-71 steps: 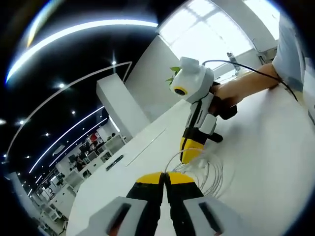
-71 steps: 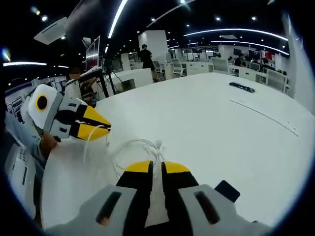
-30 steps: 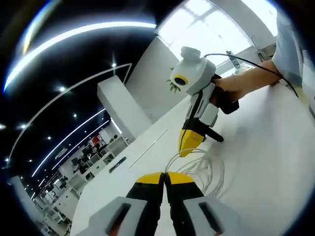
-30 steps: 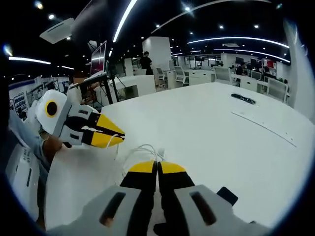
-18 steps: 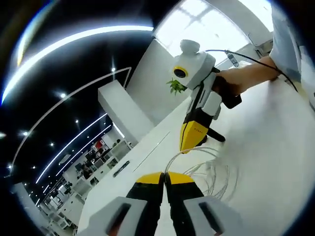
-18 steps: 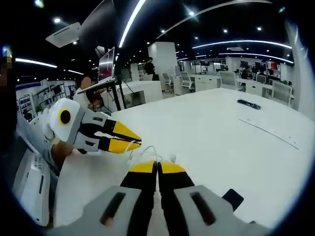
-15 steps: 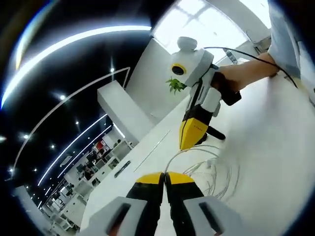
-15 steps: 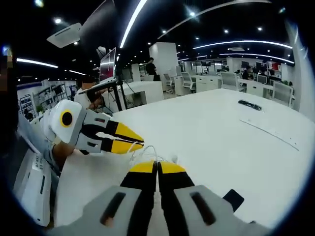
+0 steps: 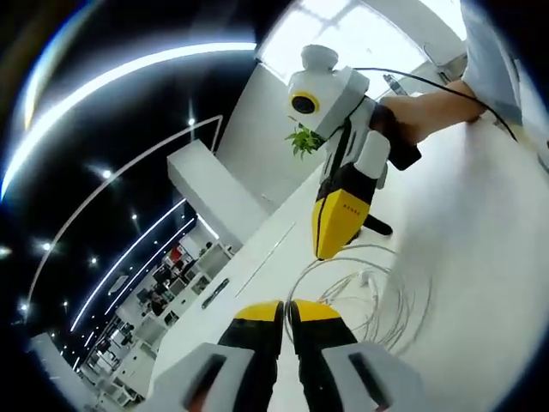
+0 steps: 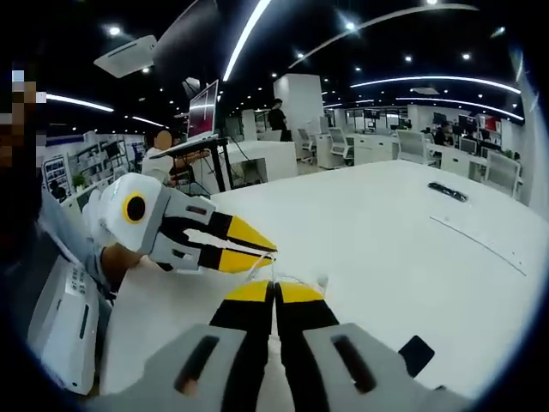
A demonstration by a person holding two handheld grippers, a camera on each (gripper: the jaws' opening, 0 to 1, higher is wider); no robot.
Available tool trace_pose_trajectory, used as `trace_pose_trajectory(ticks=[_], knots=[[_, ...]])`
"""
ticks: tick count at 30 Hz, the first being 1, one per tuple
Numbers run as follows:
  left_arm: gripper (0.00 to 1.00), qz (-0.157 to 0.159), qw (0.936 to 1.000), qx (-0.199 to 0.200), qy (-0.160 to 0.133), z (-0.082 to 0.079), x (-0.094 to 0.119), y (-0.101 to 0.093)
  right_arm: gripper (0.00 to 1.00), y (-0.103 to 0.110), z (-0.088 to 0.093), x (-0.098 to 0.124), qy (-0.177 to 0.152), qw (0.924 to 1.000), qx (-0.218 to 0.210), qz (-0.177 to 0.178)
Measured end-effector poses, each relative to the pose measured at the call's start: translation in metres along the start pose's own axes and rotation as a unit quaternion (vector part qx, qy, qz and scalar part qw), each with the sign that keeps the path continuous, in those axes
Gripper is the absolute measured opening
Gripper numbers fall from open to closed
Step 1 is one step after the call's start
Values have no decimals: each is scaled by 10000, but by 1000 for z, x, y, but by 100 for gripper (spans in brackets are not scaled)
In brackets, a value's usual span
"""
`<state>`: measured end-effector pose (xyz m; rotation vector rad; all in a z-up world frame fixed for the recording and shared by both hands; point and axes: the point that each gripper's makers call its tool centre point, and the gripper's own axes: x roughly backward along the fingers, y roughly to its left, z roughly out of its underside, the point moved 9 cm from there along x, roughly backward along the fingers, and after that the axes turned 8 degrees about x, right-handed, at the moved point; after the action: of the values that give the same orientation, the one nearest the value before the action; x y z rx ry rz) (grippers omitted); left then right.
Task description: Peel open the Velcro strap on the desktop, arrange the wired earphones neatly onto it, and close the Velcro strap to secure them.
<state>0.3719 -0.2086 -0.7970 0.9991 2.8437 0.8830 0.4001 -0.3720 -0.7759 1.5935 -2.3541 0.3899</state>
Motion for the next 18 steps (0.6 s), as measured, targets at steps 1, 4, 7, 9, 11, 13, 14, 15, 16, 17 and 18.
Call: trace_pose_trajectory(ticks=[1, 4, 7, 9, 11, 13, 14, 15, 16, 17, 18], knots=[[8, -5, 10000, -13, 4, 0, 0, 0, 3, 0, 0, 0, 7, 10000, 6, -11], [8, -10, 10000, -31, 18, 0, 0, 0, 3, 1, 0, 0, -4, 10000, 10, -37], [8, -3, 10000, -31, 12, 0, -1, -1, 3, 1, 0, 1, -10, 10000, 14, -29], [8, -4, 10000, -46, 8, 0, -1, -1, 3, 0, 0, 1, -16, 10000, 7, -32], [7, -5, 10000, -59, 13, 0, -1, -1, 3, 0, 0, 1, -6, 10000, 8, -37], [7, -6, 10000, -74, 22, 0, -1, -1, 3, 0, 0, 1, -1, 10000, 4, -48], [7, -8, 10000, -85, 27, 0, -1, -1, 3, 0, 0, 1, -2, 10000, 0, -53], [7, -8, 10000, -94, 29, 0, -1, -1, 3, 0, 0, 1, -1, 10000, -1, -54], [7, -8, 9999, -106, 30, 0, -1, -2, 3, 0, 0, 1, -5, 10000, -1, -55], [7, -7, 9999, -117, 31, 0, -2, -2, 4, 0, 0, 1, -13, 10000, -6, -58], [7, -8, 9999, -126, 35, 0, -2, -2, 4, 0, 0, 1, -23, 10000, -11, -61]])
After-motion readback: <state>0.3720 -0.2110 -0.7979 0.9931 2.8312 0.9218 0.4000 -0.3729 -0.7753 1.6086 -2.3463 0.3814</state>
